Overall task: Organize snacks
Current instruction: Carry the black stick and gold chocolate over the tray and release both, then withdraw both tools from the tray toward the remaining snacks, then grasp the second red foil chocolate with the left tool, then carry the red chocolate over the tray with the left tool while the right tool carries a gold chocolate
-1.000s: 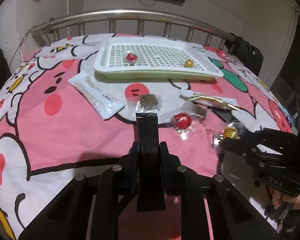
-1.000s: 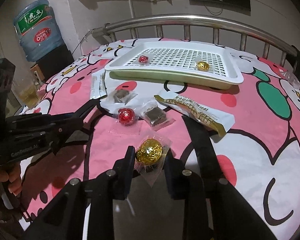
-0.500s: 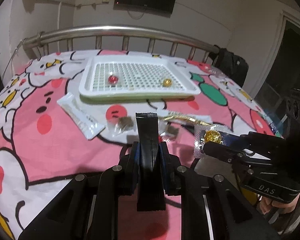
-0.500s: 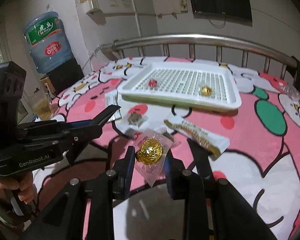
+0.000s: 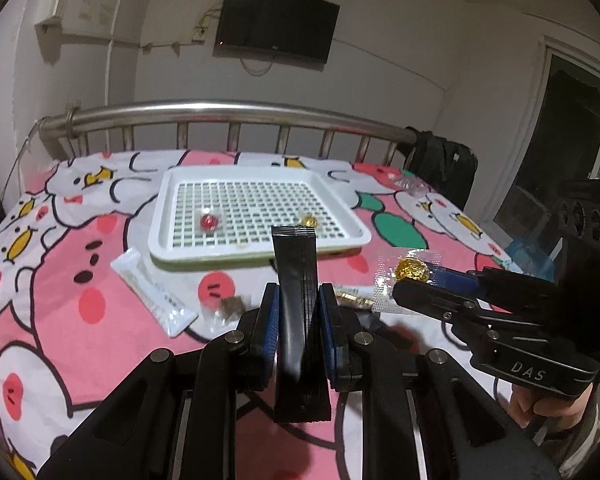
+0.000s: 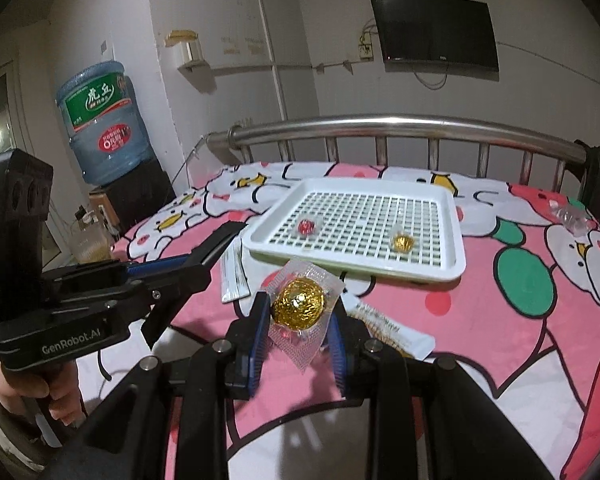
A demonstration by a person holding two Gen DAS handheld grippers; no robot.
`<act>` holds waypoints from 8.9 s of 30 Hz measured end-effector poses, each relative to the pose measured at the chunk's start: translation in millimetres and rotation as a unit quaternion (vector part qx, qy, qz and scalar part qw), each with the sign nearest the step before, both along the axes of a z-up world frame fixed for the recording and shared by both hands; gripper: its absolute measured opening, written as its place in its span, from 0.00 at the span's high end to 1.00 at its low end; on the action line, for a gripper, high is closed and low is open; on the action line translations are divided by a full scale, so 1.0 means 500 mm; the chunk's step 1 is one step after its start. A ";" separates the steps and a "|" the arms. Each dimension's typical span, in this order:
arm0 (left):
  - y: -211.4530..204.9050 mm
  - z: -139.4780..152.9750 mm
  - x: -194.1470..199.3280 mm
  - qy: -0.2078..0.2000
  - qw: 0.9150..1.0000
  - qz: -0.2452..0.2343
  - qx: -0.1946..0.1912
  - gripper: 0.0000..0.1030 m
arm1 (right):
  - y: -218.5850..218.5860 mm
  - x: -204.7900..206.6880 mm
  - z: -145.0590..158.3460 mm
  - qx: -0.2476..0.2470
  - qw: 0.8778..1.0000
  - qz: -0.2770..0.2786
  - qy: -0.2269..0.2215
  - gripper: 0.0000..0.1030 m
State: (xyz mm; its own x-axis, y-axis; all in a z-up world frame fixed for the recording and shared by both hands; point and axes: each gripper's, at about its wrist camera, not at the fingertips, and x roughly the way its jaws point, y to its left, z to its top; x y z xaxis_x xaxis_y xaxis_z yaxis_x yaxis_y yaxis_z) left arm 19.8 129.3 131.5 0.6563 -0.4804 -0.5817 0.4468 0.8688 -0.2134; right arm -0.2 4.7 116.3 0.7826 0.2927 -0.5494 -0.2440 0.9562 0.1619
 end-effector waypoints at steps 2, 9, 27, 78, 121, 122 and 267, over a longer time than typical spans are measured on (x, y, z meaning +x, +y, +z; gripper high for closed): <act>-0.004 0.010 0.001 -0.006 1.000 -0.001 -0.002 0.84 | -0.002 0.002 0.010 0.001 1.000 0.000 -0.006 0.71; -0.010 0.042 0.010 -0.024 1.000 -0.005 -0.010 0.84 | -0.006 0.006 0.044 0.003 1.000 -0.003 -0.029 0.71; -0.026 0.116 0.055 -0.059 0.998 -0.004 -0.028 0.84 | -0.028 0.051 0.113 0.029 0.998 -0.014 -0.062 0.71; -0.049 -0.021 0.373 0.023 0.996 0.084 0.006 0.84 | -0.109 0.379 -0.036 0.054 0.993 -0.096 0.040 0.71; -0.028 -0.136 0.443 0.076 0.989 0.125 0.032 0.14 | -0.149 0.418 -0.103 0.035 0.986 -0.145 0.076 0.16; -0.025 -0.121 0.435 0.061 0.990 0.127 0.024 0.13 | -0.154 0.410 -0.089 0.043 0.986 -0.149 0.064 0.13; 0.008 -0.136 -0.003 0.057 0.997 0.004 0.051 0.64 | 0.019 -0.068 -0.101 -0.013 0.993 0.065 0.094 0.92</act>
State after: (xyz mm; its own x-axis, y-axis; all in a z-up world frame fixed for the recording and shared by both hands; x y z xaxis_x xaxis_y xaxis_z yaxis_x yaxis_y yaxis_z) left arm 18.6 133.2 63.6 0.5867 -0.4101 -0.6983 0.4178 0.8920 -0.1728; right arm -34.4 14.2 65.9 0.6220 0.3685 -0.6909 -0.3334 0.9230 0.1921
